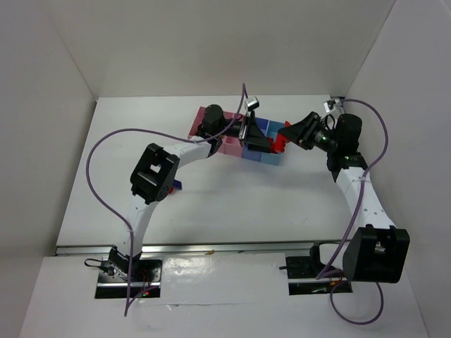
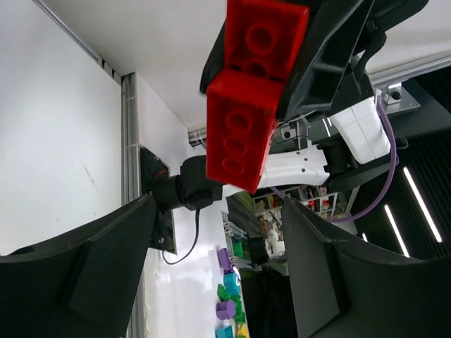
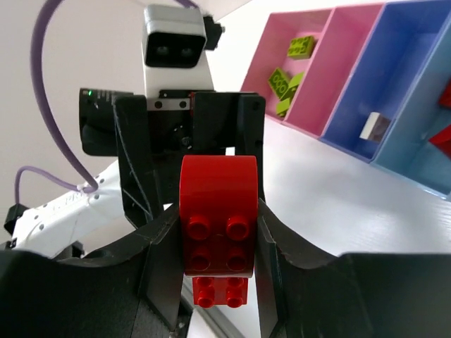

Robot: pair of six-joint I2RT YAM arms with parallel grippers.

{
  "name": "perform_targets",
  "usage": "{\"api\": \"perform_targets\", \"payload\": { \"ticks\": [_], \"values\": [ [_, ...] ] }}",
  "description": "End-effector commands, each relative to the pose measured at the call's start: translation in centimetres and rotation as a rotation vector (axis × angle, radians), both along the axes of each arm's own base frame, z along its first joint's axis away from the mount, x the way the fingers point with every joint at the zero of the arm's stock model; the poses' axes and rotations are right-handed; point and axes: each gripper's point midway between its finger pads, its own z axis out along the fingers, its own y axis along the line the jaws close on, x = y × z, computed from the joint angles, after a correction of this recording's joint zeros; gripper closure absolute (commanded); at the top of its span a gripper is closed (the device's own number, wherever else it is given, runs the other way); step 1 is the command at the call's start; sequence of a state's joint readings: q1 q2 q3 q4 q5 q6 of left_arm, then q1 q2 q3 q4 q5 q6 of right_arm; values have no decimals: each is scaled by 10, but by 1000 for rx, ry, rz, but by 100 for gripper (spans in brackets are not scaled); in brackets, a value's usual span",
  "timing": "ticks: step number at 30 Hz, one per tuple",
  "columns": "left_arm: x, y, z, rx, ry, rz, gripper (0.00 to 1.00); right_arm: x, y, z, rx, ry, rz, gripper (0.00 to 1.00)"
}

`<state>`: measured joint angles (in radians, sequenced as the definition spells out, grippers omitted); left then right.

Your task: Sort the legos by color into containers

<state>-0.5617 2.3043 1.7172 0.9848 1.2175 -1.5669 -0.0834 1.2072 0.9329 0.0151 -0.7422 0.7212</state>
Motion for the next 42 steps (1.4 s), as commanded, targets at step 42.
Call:
{"api": "perform_targets", "payload": {
  "ticks": [42],
  "values": [
    [-20, -58, -20, 58, -97, -76, 28, -4, 10, 34, 49, -110, 91, 72]
  ]
}}
